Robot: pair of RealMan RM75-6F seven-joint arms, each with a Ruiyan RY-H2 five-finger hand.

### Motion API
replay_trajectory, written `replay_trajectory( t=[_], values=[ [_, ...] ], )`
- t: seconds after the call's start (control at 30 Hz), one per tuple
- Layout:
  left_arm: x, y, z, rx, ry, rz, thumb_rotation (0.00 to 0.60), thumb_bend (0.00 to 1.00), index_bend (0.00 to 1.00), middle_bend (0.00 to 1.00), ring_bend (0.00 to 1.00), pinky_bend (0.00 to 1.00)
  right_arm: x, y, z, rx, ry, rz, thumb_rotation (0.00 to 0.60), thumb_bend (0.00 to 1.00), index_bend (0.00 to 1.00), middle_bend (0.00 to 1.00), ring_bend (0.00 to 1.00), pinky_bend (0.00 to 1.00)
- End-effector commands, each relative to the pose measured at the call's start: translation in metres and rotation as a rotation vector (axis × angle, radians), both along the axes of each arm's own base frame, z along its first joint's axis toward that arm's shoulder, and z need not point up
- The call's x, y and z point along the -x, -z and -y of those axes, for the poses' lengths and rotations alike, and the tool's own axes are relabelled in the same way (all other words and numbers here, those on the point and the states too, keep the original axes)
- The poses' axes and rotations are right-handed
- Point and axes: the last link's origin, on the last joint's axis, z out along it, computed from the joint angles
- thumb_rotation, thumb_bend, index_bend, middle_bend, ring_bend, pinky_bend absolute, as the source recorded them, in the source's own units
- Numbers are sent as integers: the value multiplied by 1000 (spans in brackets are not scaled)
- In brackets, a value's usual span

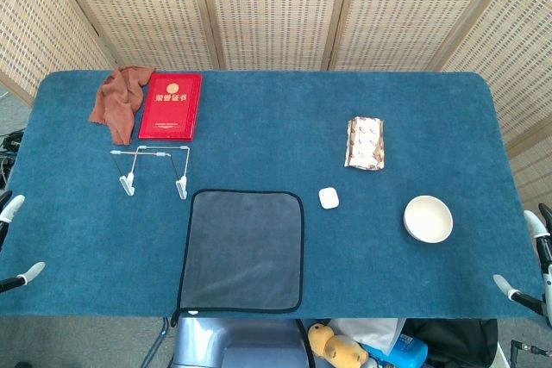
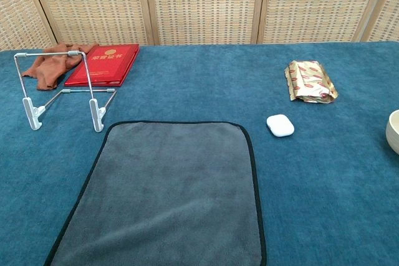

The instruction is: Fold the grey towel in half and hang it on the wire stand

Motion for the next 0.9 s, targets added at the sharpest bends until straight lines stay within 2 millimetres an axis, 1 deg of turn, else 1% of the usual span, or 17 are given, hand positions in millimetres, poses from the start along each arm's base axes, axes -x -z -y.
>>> replay_trajectory(
  t=[0.03, 0.27, 0.4, 0.47, 0.53, 0.57, 0.67, 0.77, 0.9],
  values=[
    [0, 0, 0, 0, 0, -2, 600, 141, 0, 0, 0, 0, 0, 0, 0, -1, 1, -1, 600, 0, 0, 0, 0, 0],
    [0, 4, -2, 20, -2, -17, 600, 139, 0, 0, 0, 0, 1, 1, 1, -4, 6, 0, 600, 0, 0, 0, 0, 0],
    [-5, 11, -10, 55, 40, -46, 600, 141, 0, 0, 0, 0, 1, 0, 2, 2, 9, 2, 600, 0, 0, 0, 0, 0],
    [-17, 26, -32, 106, 173, -95, 600, 140, 0, 0, 0, 0, 0, 0, 1, 13, 4, -4, 600, 0, 0, 0, 0, 0],
    [-25, 37, -46, 143, 303, -86, 600, 145, 0, 0, 0, 0, -1, 1, 1, 14, 6, -10, 600, 0, 0, 0, 0, 0],
    [-34, 48, -58, 194, 427, -60, 600, 148, 0, 0, 0, 0, -2, 2, 1, 14, 8, -14, 600, 0, 0, 0, 0, 0],
    [-36, 71, -83, 299, 599, -48, 600, 153, 0, 0, 0, 0, -4, 3, 1, 22, 17, -25, 600, 0, 0, 0, 0, 0],
    [-36, 88, -103, 349, 706, -83, 600, 154, 0, 0, 0, 0, -5, 5, 2, 29, 23, -38, 600, 0, 0, 0, 0, 0],
    [-38, 105, -118, 411, 817, -138, 600, 155, 0, 0, 0, 0, -5, 7, 5, 35, 42, -50, 600, 0, 0, 0, 0, 0]
  ],
)
